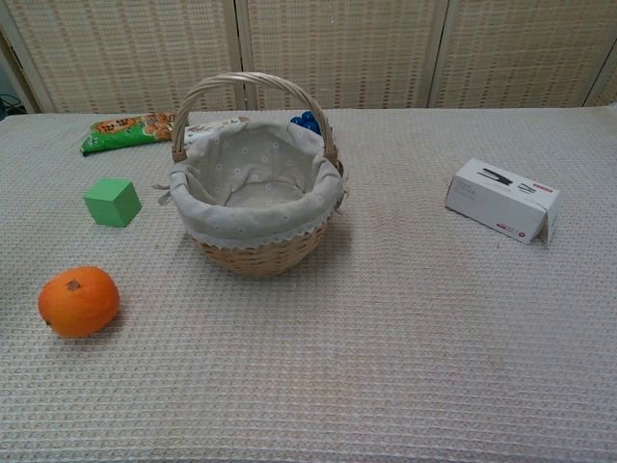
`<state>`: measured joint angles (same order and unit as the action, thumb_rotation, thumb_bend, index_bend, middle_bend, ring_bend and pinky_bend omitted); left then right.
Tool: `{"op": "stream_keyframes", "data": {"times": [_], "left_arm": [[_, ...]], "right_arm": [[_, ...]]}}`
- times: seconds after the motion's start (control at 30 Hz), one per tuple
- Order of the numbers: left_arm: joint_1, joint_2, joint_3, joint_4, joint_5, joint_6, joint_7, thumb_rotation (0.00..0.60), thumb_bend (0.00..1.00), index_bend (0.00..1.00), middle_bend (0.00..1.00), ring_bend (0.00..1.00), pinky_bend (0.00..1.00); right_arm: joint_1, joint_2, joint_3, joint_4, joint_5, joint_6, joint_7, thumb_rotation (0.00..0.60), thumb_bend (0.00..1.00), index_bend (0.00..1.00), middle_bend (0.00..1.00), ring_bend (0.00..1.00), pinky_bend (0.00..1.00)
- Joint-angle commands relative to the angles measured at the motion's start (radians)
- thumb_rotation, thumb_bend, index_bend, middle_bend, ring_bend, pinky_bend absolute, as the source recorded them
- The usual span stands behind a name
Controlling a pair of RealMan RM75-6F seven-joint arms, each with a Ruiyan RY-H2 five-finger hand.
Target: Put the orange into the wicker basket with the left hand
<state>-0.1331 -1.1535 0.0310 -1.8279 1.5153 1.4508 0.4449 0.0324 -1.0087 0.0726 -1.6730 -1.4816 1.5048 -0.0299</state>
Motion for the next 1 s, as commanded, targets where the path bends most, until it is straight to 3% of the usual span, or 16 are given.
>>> {"op": "stream_keyframes", "data": {"times": [0.03,0.4,0.6,1.0], "left_arm": [[-0.001,-0.003,-0.002,-0.003,0.002,-0.003,0.007,0.6,0.31,0.0,0.0,0.0,0.13],[-0.03,-0.024,0.002,-0.014,0.013,-0.067,0.002,0.6,0.32,0.0,0.0,0.0,0.13],[-0.068,-0.105,0.002,0.042,0.035,-0.127,-0.019,0.6,0.32,0.0,0.0,0.0,0.13],[-0.124,-0.236,-0.01,0.156,-0.033,-0.243,-0.04,0.6,0.32,0.0,0.0,0.0,0.12]], "right_arm": [[-0.002,0.003,-0.002,0.0,-0.003,0.002,0.005,0.6,0.22,0.0,0.0,0.0,0.14],[0.001,-0.004,0.002,0.001,0.003,-0.001,-0.001,0.6,0.22,0.0,0.0,0.0,0.14],[0.003,0.0,-0.003,-0.005,0.0,-0.008,-0.004,0.6,0.22,0.0,0.0,0.0,0.14],[0.002,0.007,0.0,-0.003,0.002,-0.004,0.017,0.6,0.22,0.0,0.0,0.0,0.14]]}}
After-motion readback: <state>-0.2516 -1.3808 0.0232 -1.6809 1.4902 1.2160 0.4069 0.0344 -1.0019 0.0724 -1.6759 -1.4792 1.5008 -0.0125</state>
